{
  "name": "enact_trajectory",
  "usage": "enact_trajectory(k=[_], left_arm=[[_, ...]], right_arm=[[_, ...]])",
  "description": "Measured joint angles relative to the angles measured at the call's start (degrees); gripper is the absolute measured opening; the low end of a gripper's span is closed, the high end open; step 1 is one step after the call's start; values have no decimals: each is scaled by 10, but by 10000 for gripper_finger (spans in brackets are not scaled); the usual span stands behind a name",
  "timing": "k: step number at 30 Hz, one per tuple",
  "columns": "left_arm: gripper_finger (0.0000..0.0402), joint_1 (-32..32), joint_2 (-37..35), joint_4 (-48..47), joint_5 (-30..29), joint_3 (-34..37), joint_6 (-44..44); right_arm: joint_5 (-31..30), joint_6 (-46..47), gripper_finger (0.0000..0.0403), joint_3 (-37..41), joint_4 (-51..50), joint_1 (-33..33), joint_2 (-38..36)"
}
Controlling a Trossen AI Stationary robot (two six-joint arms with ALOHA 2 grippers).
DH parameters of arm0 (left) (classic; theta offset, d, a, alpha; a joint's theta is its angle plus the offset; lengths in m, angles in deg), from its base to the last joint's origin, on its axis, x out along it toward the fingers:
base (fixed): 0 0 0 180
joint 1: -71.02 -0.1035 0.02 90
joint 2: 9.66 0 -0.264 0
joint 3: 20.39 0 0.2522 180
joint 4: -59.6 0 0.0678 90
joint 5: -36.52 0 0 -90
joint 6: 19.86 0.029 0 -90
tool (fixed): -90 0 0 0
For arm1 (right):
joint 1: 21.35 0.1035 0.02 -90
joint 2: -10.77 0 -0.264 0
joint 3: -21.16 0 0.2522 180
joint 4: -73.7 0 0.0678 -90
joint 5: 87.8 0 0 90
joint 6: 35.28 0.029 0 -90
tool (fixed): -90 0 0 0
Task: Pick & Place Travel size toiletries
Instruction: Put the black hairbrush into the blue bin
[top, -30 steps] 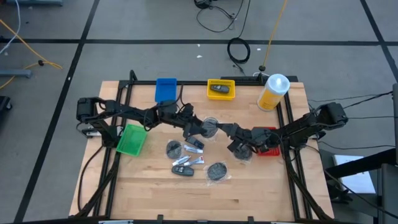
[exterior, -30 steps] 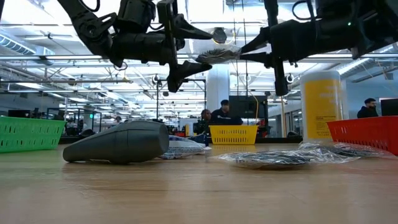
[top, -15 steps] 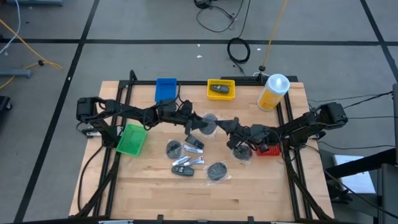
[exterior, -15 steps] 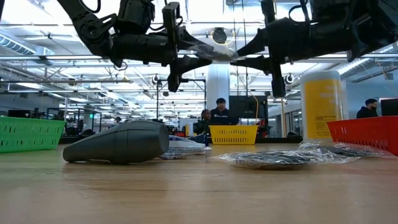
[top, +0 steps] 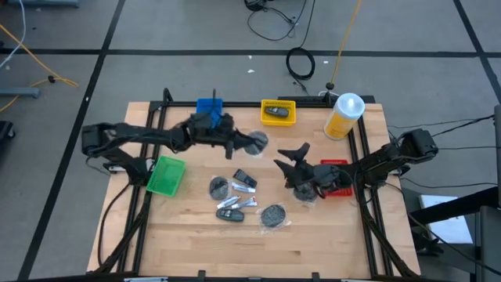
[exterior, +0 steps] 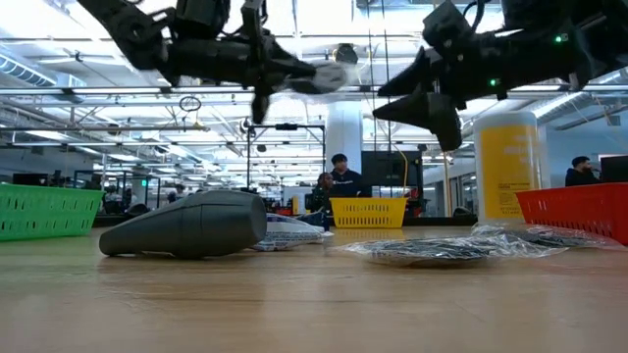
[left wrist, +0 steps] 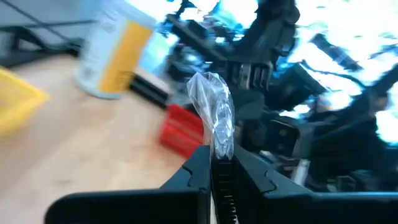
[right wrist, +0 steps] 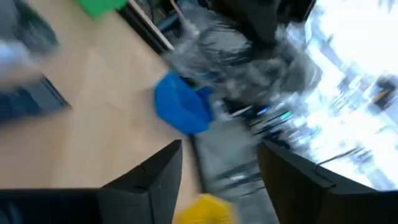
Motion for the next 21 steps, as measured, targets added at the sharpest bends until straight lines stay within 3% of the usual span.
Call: enact_trajectory(k=[5,10,18,21], left_arm=[[26,-50,-101,-210,-115,0,76],[12,-121,-153,-355,-236,0,108],[46,-276,-93,-386,-218,0,104],[41,-323,-63,-377,-176,0,96]], right_arm=[[39,211,214,0,-53,0,0],[60,306,210,0,-59,-6,0],[60,313,201,0,-51,-6,0],[60,318,201,0,-51,-6,0]])
